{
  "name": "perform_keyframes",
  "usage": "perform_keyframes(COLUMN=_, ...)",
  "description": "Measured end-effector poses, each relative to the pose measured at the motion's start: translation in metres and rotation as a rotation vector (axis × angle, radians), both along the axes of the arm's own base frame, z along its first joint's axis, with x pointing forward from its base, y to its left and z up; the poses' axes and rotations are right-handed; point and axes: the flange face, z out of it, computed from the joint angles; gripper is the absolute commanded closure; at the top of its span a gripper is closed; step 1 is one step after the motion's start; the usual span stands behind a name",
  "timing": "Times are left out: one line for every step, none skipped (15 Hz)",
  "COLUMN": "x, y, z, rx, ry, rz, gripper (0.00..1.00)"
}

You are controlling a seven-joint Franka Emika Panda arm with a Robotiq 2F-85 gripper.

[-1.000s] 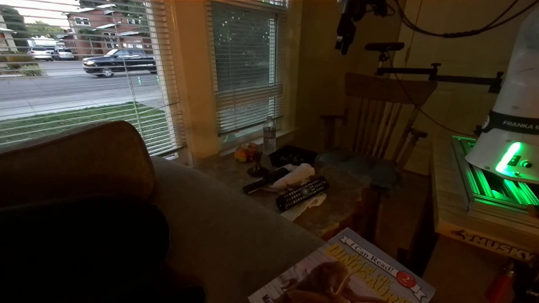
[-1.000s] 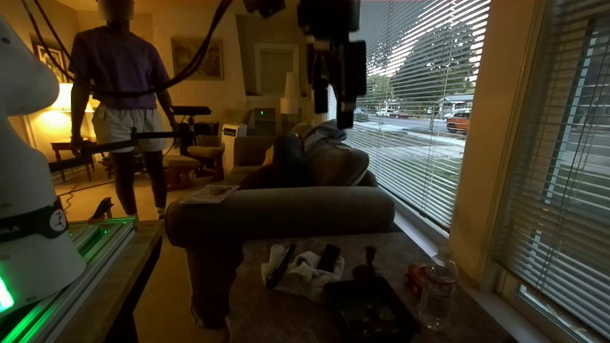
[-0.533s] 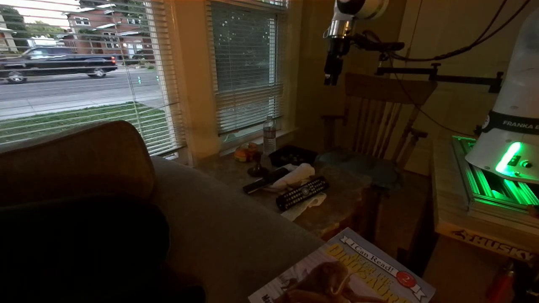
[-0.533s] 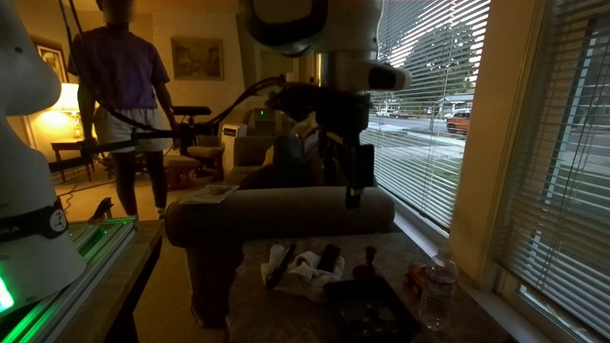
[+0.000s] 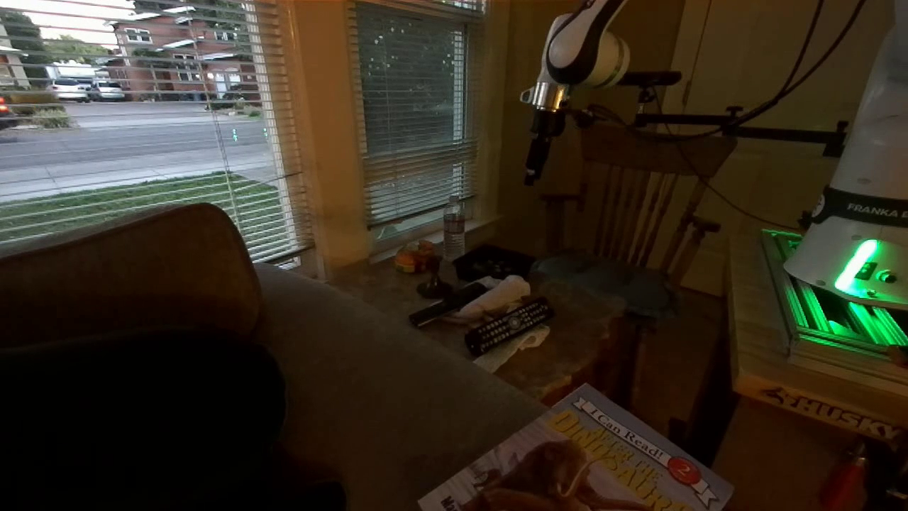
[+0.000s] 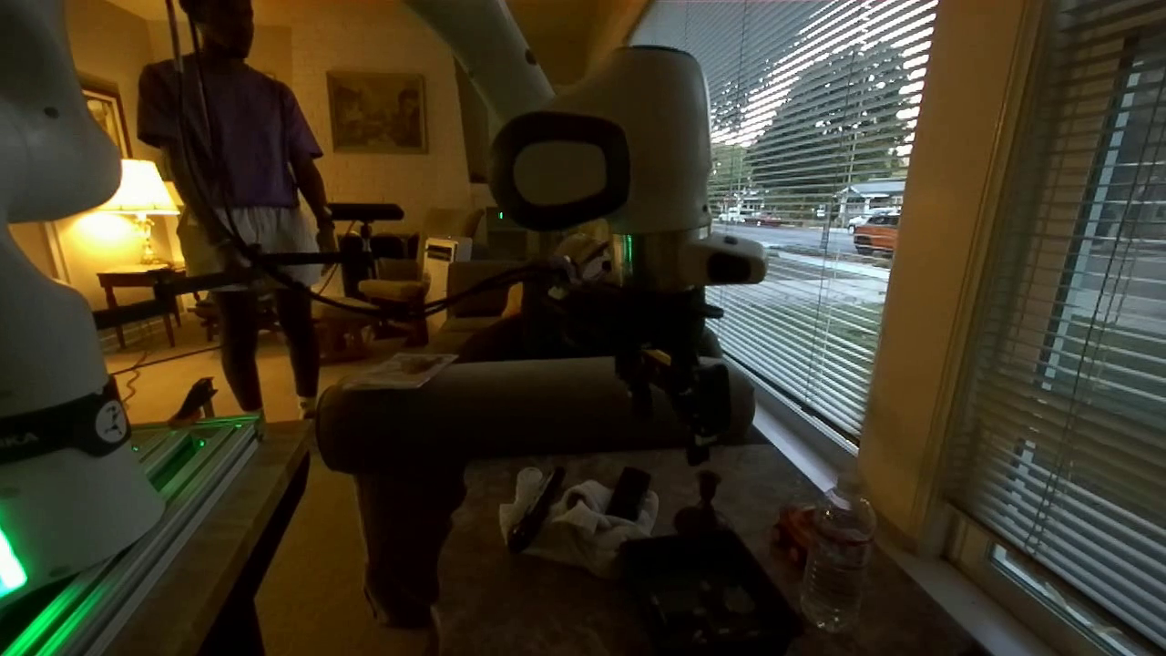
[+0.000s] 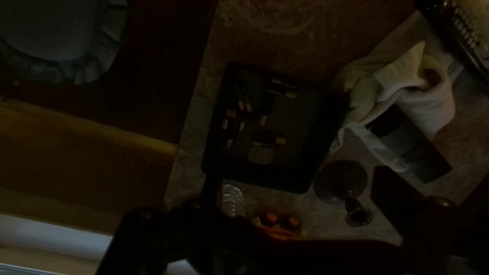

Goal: Remove the white object from the black box then put it on top of the brown object.

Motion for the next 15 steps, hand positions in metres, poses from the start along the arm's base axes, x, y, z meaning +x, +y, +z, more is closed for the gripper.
perform_keyframes(x=0.001, y=0.003, z=-0.005, rx=0.002, ry=0.002, rz=0.004, gripper=0.00)
perform_keyframes(x=0.001, y=0.003, z=-0.007, rx=0.004, ry=0.005, rz=0.003, gripper=0.00)
perform_keyframes(x=0.001, y=0.001, z=-0.006, rx=0.003, ry=0.003, rz=0.001, gripper=0.00)
perform_keyframes(x=0.001, y=0.000, z=-0.005, rx=0.003, ry=0.000, rz=-0.002, gripper=0.00)
perform_keyframes(x=0.001, y=-0.001, z=-0.004, rx=0.003, ry=-0.001, rz=-0.004, gripper=0.00)
perform_keyframes(x=0.001, y=-0.002, z=-0.004, rx=0.003, ry=-0.002, rz=-0.005, gripper=0.00)
perform_keyframes(x=0.001, y=-0.002, z=-0.004, rx=0.003, ry=-0.002, rz=-0.005, gripper=0.00)
perform_keyframes(x=0.001, y=-0.002, z=-0.004, rx=0.003, ry=-0.002, rz=-0.005, gripper=0.00)
perform_keyframes(x=0.001, y=-0.002, z=-0.004, rx=0.004, ry=-0.002, rz=-0.004, gripper=0.00)
perform_keyframes(x=0.001, y=-0.001, z=-0.005, rx=0.005, ry=0.000, rz=-0.008, gripper=0.00)
perform_keyframes(x=0.001, y=-0.001, z=-0.008, rx=0.007, ry=0.004, rz=-0.011, gripper=0.00)
perform_keyframes(x=0.002, y=0.002, z=-0.012, rx=0.010, ry=0.008, rz=-0.011, gripper=0.00)
perform_keyframes(x=0.004, y=0.004, z=-0.018, rx=0.011, ry=0.008, rz=-0.013, gripper=0.00)
perform_keyframes(x=0.007, y=0.006, z=-0.025, rx=0.010, ry=0.004, rz=-0.018, gripper=0.00)
perform_keyframes(x=0.011, y=0.008, z=-0.032, rx=0.012, ry=0.008, rz=-0.025, gripper=0.00)
